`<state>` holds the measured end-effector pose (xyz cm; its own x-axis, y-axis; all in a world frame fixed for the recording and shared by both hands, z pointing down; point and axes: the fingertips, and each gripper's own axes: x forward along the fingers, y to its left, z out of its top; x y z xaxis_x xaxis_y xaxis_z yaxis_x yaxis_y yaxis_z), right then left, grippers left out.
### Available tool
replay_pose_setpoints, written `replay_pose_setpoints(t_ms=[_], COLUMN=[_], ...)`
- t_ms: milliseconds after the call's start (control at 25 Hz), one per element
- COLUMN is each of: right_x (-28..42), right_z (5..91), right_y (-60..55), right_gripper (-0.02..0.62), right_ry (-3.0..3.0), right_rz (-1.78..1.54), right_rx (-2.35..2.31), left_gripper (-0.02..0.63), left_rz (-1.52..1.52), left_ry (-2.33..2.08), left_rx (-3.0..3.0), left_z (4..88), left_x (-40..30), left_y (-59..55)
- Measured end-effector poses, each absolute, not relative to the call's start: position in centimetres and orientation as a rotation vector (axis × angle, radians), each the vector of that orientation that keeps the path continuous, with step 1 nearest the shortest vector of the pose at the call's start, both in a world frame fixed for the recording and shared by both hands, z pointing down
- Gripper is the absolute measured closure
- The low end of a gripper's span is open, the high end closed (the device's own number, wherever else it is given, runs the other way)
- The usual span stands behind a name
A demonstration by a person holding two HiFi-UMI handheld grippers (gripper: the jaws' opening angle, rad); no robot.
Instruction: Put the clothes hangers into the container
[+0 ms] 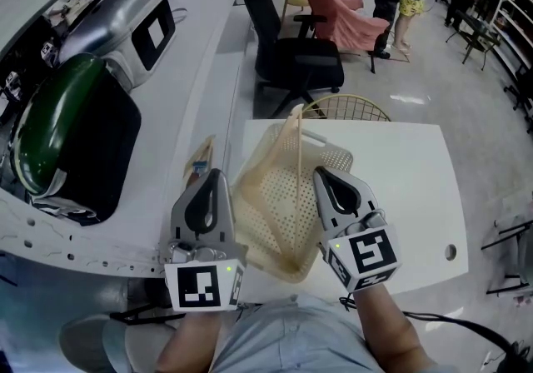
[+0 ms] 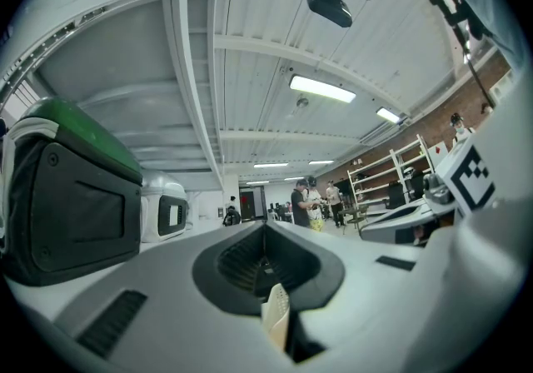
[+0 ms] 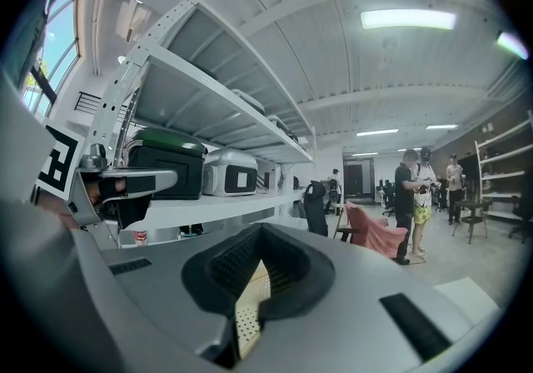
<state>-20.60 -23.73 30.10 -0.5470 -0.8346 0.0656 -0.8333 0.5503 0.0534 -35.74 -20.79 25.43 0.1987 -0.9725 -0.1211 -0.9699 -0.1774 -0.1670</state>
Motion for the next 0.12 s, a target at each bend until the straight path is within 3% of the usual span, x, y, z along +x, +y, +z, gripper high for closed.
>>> replay_pose_setpoints(t_ms=[120], right_x=[-20.67], right_z=[30.16], right_y=[-23.68], right_gripper=[0.584], right_ry=[-2.690], right_rz=[-0.026], right_rx=[1.449], left_gripper=[0.594], left_rz=[-0.019], left_ry=[1.867], left_rx=[-2.262], left_z=[25.41], left_x=[-35.79], left_y=[-20.73])
